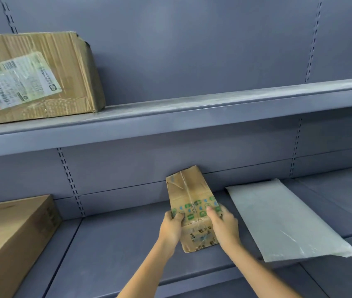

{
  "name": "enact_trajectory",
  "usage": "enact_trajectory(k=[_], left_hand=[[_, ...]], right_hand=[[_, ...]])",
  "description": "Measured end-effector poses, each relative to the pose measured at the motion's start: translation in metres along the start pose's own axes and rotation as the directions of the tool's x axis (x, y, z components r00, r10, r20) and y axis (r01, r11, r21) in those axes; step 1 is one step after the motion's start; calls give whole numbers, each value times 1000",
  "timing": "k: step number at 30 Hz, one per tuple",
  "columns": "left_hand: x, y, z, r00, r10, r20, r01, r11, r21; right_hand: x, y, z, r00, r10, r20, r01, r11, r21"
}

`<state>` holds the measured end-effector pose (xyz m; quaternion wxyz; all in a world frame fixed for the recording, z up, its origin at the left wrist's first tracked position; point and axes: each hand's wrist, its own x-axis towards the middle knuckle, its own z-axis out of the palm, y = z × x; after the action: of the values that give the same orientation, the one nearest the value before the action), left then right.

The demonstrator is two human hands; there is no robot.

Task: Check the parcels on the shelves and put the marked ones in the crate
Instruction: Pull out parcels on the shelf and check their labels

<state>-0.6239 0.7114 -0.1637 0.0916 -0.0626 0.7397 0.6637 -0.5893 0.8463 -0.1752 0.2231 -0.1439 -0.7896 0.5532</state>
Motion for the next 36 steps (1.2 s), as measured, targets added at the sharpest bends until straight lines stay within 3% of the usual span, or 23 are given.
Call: enact_trajectory(k=[6,10,14,20,24,31,33,36], left_hand=[[-20,1,-59,999,-31,-3,31,999,-40],[-37,-20,-106,993,-88,79,95,992,-87],[-48,-61,-143,985,-174,7,172,964,-201],[-84,-44,-174,988,-124,-96,96,962,-254],[-91,-33,-184,995,-71,-76,49,963,-267],[-103,-39,-185,997,28,-69,-39,988,-152],[-109,-45,-185,995,75,-61,-82,989,-119],[-116,-54,-183,990,133,-56,-140,976,-165]], right_hand=[[-58,-19,36,956,-282,77,292,937,-191],[-106,-50,59,857,-500,122,509,788,-345],[-146,-69,82,777,-554,299,630,684,-369],[-173,-82,109,676,-549,492,727,606,-323],[-177,-93,119,710,-499,497,663,712,-231],[-159,-88,97,928,-343,149,361,925,-116],[-144,-78,87,966,-134,219,164,978,-125],[-141,-65,89,895,71,441,-36,996,-87]])
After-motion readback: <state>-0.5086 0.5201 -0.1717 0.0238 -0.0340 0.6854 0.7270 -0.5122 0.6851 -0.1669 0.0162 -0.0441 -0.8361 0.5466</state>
